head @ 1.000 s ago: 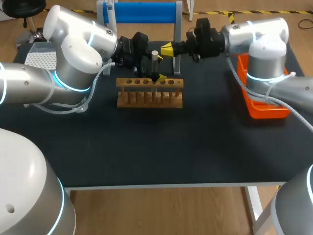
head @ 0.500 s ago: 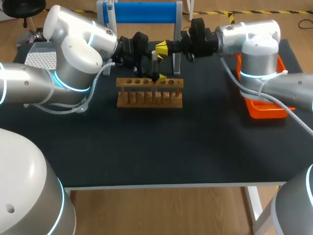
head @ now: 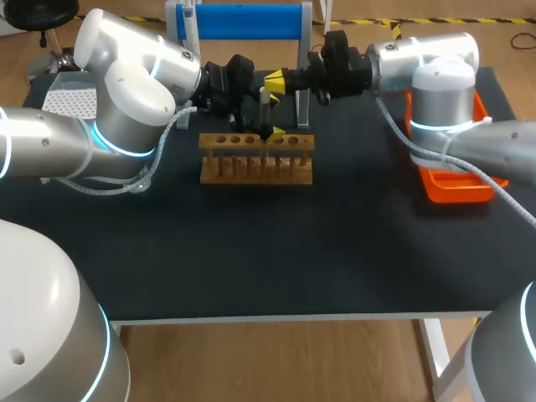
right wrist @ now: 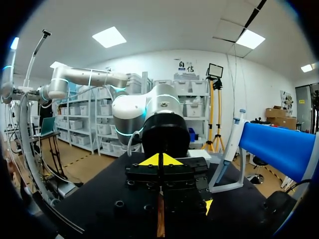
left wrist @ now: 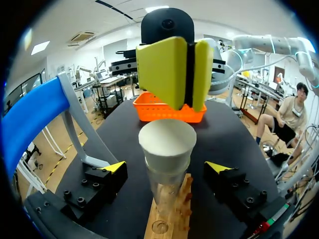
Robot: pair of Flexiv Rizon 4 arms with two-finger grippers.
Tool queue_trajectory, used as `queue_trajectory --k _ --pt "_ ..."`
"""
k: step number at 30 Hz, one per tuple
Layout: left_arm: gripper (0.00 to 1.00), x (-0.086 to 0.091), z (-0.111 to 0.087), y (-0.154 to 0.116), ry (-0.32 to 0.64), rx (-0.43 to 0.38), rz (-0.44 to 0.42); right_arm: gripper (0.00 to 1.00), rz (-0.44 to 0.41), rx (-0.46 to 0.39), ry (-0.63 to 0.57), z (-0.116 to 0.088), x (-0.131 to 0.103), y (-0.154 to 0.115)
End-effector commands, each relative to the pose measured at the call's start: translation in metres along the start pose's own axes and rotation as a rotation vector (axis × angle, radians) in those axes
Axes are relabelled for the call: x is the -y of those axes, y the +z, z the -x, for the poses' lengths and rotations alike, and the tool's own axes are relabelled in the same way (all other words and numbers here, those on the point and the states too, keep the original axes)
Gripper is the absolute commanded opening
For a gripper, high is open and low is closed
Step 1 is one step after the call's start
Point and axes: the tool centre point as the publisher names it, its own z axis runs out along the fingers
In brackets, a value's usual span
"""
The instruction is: Invert the test tube, pick up the pipette, mount the tip to pipette, aspirate from beaker and dispense into the tube, eject the tip, return the pipette, and cap with the stopper.
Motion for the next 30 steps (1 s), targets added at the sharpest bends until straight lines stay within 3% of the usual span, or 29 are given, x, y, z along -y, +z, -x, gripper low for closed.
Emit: queue_trajectory --k 1,30 --pt "1.00 0.001 0.001 0.000 -0.001 -0.005 0.004 0.00 0.003 -0.001 0.001 0.001 0.002 0.002" --pt "1.00 0.001 0.001 0.000 -0.001 -0.005 0.004 0.00 0.016 0.009 0.043 0.000 0.030 0.005"
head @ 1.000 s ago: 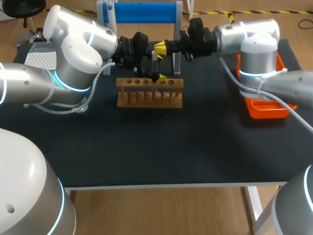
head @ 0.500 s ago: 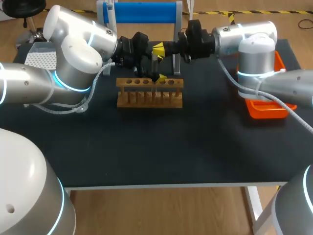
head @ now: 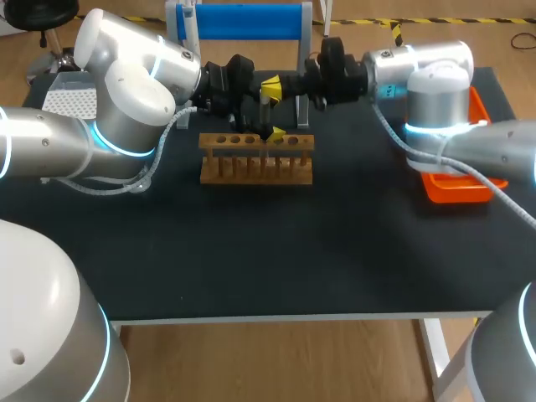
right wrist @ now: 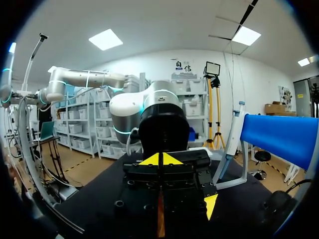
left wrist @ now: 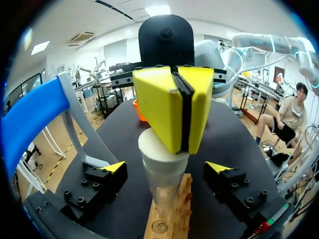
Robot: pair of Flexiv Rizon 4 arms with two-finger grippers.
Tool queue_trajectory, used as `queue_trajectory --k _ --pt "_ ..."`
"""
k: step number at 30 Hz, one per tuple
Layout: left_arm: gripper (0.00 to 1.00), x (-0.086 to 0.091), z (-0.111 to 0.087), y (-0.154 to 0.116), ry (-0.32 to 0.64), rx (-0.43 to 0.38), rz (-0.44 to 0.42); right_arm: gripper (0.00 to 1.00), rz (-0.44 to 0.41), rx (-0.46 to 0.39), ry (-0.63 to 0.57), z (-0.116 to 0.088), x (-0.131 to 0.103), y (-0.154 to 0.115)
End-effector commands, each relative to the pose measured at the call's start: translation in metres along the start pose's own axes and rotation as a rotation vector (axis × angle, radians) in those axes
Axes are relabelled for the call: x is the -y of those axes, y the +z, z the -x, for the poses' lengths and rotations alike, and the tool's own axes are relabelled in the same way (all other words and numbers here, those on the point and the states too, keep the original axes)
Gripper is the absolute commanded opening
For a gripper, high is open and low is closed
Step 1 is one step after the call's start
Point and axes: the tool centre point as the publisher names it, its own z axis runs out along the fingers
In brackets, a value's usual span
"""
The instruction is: Invert the test tube, pick up the pipette, mount the tip to pipette, aspirate from beaker and dispense into the tube, eject the tip, return the pipette, and cap with the stopper.
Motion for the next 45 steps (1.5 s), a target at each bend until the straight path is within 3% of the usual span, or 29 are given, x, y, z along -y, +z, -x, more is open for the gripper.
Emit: queue_trajectory --k 1,12,22,29,30,32,33,39,45 --pt "1.00 0.001 0.001 0.000 -0.001 -0.005 0.004 0.00 0.008 0.001 0.005 0.000 0.016 0.000" --pt "1.00 0.001 0.001 0.000 -0.001 -0.005 0.004 0.00 0.016 0.011 0.003 0.000 0.018 -0.002" --pt "1.00 0.001 0.001 0.000 -0.001 -0.005 0.004 0.00 0.072 0.004 -0.109 -0.001 -0.016 -0.004" --pt "1.00 0.001 0.001 0.000 -0.001 -0.005 0.004 0.00 0.038 0.018 -0.143 -0.004 -0.036 -0.017" --pt "1.00 0.001 0.001 0.000 -0.001 -0.005 0.004 0.07 0.025 0.028 -0.144 -0.004 -0.037 -0.022" --pt "1.00 0.001 0.001 0.000 -0.001 -0.005 0.004 0.75 -0.003 0.047 -0.150 -0.005 -0.039 -0.033" --pt "1.00 0.001 0.001 0.000 -0.001 -0.005 0.004 1.00 -0.019 0.061 -0.152 -0.005 -0.040 -0.039" --pt "1.00 0.001 0.001 0.000 -0.001 -0.005 0.004 1.00 -0.117 0.135 -0.131 -0.011 -0.030 -0.080" --pt "1.00 0.001 0.001 0.000 -0.001 -0.005 0.004 1.00 -0.213 0.205 -0.073 -0.024 0.000 -0.114"
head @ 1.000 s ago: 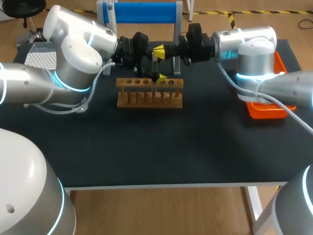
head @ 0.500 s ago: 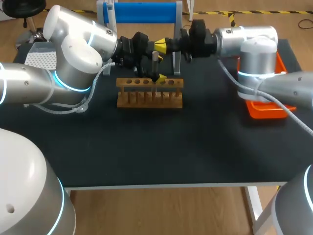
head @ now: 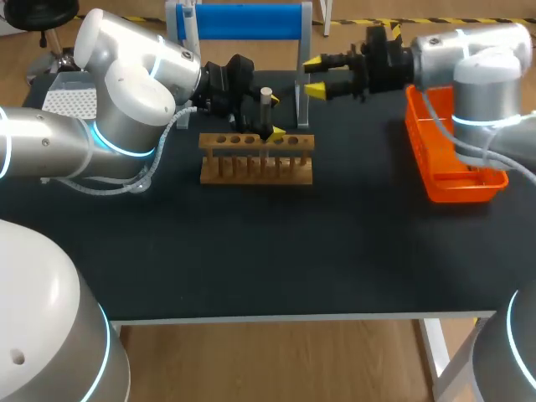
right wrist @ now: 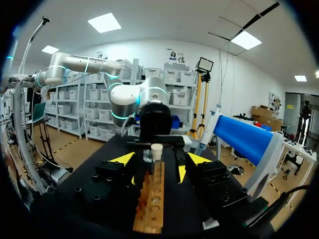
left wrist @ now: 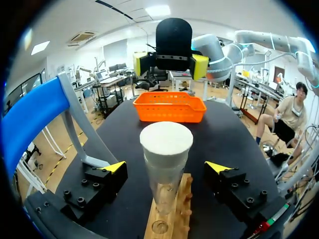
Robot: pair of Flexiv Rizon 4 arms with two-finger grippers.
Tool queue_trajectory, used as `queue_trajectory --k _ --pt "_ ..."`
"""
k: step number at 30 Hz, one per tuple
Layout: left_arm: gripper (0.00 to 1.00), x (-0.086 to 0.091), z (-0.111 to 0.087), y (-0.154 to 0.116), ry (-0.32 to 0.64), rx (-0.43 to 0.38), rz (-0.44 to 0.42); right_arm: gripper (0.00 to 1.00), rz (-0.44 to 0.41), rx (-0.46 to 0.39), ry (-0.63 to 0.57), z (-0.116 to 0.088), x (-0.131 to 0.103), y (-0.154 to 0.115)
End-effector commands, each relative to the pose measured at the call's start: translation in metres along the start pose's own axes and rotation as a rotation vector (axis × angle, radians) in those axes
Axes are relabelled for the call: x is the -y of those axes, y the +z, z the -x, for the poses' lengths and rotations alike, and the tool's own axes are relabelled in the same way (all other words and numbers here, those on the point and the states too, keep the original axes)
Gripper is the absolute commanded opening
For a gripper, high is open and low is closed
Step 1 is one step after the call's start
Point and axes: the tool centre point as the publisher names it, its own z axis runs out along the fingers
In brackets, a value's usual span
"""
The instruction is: Invert the test tube, pick up the pipette, mount the tip to pipette, aspirate from beaker and dispense into the tube, eject the tip, return the pipette, and cap with the stopper.
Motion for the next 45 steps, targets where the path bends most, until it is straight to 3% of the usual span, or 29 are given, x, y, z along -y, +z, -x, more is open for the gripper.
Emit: queue_trajectory --k 1,13,22,28,45 --pt "1.00 0.001 0.001 0.000 -0.001 -0.005 0.004 1.00 -0.080 0.071 0.033 -0.025 0.014 -0.030" --pt "1.00 0.001 0.001 0.000 -0.001 -0.005 0.004 1.00 -0.233 0.092 0.136 -0.048 0.071 -0.040" --pt "1.00 0.001 0.001 0.000 -0.001 -0.005 0.004 1.00 -0.233 0.092 0.136 -0.048 0.071 -0.040" --pt "1.00 -0.008 0.002 -0.011 -0.026 0.028 0.008 1.00 -0.233 0.092 0.136 -0.048 0.071 -0.040" --pt "1.00 -0.041 -0.003 -0.060 -0.129 0.201 0.033 1.00 -0.233 0.092 0.136 -0.048 0.071 -0.040"
